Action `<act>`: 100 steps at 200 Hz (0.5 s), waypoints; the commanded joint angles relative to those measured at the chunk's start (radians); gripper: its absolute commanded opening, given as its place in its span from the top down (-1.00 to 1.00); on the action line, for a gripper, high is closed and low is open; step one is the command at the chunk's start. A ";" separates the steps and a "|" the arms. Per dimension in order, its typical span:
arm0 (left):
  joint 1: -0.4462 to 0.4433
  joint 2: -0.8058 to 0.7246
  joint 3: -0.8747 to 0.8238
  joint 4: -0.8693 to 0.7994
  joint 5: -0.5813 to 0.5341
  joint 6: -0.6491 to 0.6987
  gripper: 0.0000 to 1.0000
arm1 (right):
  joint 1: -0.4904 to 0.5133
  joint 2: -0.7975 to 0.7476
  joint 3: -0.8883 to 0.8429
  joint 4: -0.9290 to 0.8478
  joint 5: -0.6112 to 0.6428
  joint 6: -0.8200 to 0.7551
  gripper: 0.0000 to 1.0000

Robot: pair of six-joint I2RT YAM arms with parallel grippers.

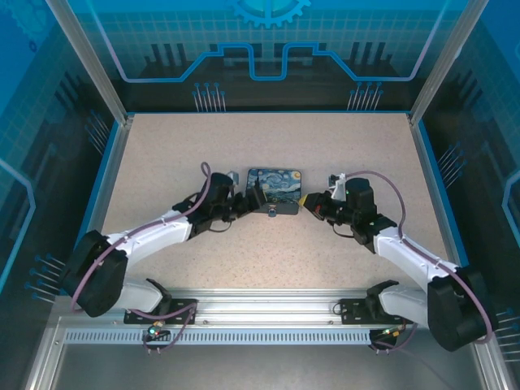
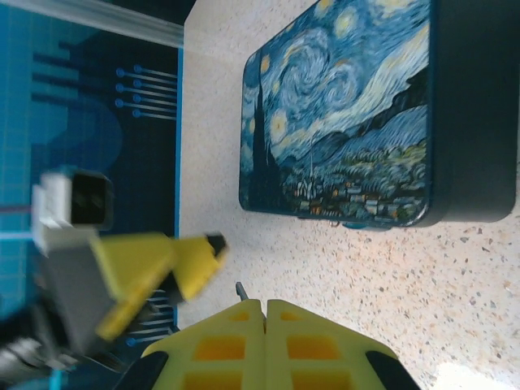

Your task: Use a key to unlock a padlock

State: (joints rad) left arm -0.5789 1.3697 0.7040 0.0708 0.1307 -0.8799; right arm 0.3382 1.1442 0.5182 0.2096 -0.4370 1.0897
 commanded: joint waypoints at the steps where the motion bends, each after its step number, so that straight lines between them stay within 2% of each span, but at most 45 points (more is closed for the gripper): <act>1: -0.015 -0.012 -0.093 0.219 0.056 0.070 -0.71 | -0.015 0.036 0.021 0.103 -0.005 0.081 1.00; 50: -0.096 0.152 -0.117 0.397 0.003 0.211 -0.66 | -0.015 0.190 0.126 0.141 0.015 0.112 1.00; 100: -0.110 0.344 -0.080 0.587 -0.063 0.296 -0.57 | -0.013 0.331 0.168 0.208 0.011 0.145 1.00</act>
State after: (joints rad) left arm -0.6838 1.6547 0.5919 0.5083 0.1303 -0.6678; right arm 0.3325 1.4342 0.6510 0.3672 -0.4259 1.2114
